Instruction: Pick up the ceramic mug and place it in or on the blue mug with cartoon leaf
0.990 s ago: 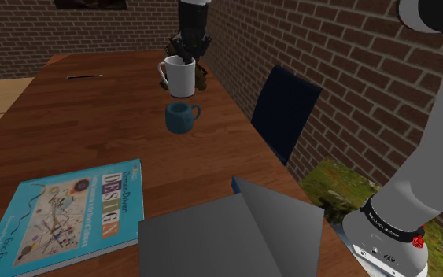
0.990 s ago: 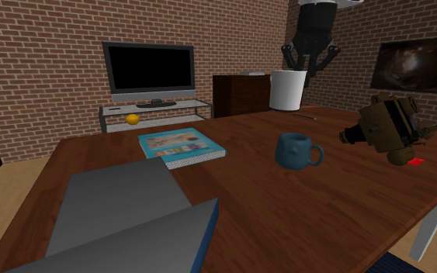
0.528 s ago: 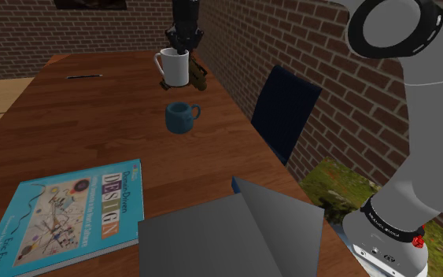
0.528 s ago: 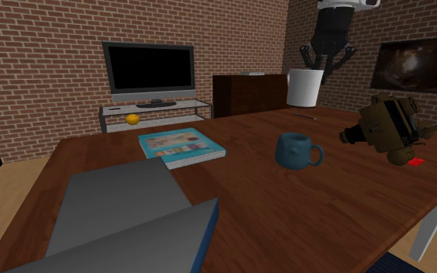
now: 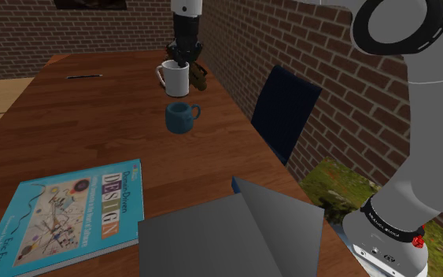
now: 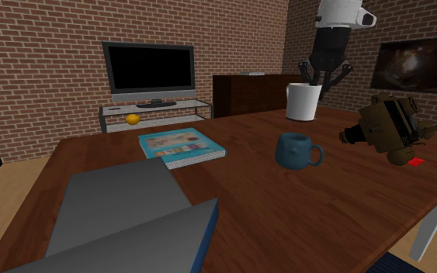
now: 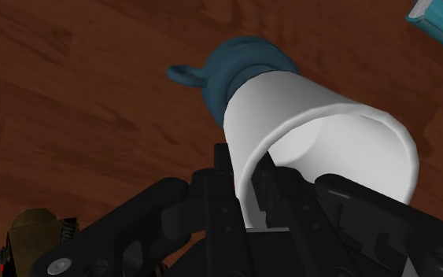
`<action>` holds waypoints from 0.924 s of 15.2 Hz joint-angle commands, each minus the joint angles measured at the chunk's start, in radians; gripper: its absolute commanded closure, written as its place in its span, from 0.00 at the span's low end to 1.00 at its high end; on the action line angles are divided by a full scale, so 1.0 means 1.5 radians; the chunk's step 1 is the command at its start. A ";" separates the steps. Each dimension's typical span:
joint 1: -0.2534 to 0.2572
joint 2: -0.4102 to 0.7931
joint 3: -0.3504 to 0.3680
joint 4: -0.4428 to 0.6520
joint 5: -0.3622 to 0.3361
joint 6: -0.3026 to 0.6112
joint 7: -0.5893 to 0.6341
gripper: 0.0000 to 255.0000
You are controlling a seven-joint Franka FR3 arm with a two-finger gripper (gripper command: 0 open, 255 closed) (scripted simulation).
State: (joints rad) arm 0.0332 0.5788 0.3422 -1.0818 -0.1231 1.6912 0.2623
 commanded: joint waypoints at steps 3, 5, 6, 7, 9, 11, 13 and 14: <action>-0.006 -0.008 0.000 -0.049 0.002 0.041 0.000 1.00; -0.009 -0.010 0.000 -0.070 0.002 0.060 0.000 1.00; -0.010 -0.011 0.000 -0.080 0.002 0.070 0.000 1.00; -0.011 -0.011 0.000 -0.090 0.002 0.079 0.000 1.00; -0.013 -0.011 -0.001 -0.110 0.002 0.099 0.000 1.00; -0.013 -0.011 -0.001 -0.111 0.002 0.099 0.000 1.00; -0.013 -0.011 -0.001 -0.110 0.002 0.099 0.000 1.00; -0.013 -0.011 -0.001 -0.110 0.002 0.099 0.000 1.00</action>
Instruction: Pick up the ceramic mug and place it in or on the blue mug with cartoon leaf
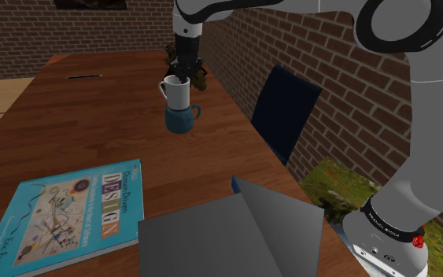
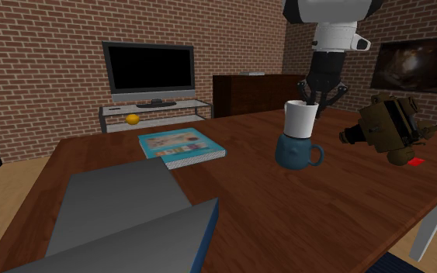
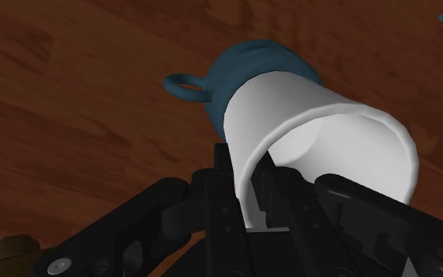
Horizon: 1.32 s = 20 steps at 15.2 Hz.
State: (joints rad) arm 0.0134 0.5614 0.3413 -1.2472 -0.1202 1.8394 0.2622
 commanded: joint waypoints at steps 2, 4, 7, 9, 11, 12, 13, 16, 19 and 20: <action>0.000 0.000 0.000 0.000 0.000 0.000 0.000 1.00; 0.000 0.000 0.000 0.000 0.000 0.000 0.000 0.00; 0.000 0.000 0.000 0.000 0.000 0.000 0.000 0.00; 0.001 -0.002 0.001 0.019 0.001 -0.021 -0.001 0.00; 0.004 -0.002 0.001 0.065 0.001 -0.066 -0.003 0.00; 0.006 0.000 0.001 0.085 0.001 -0.085 -0.003 0.00; 0.006 0.000 0.001 0.085 0.001 -0.085 -0.003 0.00; 0.006 0.000 0.001 0.085 0.001 -0.085 -0.003 0.00; 0.006 0.000 0.001 0.085 0.001 -0.085 -0.003 0.00; 0.006 0.000 0.001 0.085 0.001 -0.085 -0.003 0.00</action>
